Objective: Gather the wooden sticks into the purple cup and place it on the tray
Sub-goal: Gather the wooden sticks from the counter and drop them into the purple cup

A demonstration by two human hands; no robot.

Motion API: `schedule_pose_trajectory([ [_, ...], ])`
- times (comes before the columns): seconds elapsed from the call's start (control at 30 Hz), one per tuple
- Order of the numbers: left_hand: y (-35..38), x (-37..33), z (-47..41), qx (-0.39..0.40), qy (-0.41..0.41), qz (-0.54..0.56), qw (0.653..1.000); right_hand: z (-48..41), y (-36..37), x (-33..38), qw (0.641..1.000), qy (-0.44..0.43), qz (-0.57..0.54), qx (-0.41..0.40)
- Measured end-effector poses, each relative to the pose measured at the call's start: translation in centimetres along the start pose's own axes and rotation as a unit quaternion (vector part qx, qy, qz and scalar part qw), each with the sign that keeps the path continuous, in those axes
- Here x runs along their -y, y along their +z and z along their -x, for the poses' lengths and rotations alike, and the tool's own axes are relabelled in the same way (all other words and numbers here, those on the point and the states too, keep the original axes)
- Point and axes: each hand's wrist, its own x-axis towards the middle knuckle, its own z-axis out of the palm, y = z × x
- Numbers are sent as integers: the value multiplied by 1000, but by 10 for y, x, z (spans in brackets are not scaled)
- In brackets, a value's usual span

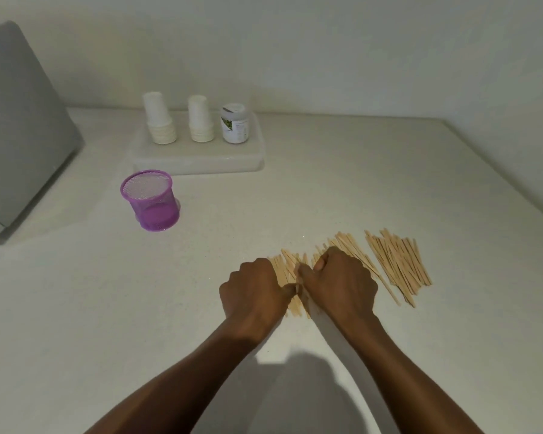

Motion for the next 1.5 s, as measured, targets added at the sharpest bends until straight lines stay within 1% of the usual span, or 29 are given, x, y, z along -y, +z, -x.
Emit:
schedule_pose_trajectory([
  [0.07,-3,-1,0,6,-12,6,1000,4,-4,0,1000,2,1,-16],
  [0.13,-4,-1,-2,21,-25,12,999,7,-7,0,1000,-3,12,-16],
  [0.27,-10,1,-10,45,-46,-2,998,9,-9,2,998,-11,63,20],
  [0.57,-17,11,-24,99,-87,16,991,15,-8,10,996,-16,62,66],
  [0.73,-17,16,-24,108,-73,8,992,20,-7,13,995,-20,79,51],
  [0.87,-20,15,-21,100,-62,19,993,21,-8,15,993,-25,100,57],
  [1.0,-22,11,-19,86,-47,6,995,18,-10,17,991,-27,115,61],
  [1.23,-24,7,-17,105,-38,-7,994,13,-17,21,990,-32,116,67],
  [1.4,-23,1,-8,56,1,-45,997,10,-21,16,993,-24,90,78],
  [1.5,-20,-6,-6,50,9,-60,997,7,-20,15,992,-29,85,83],
])
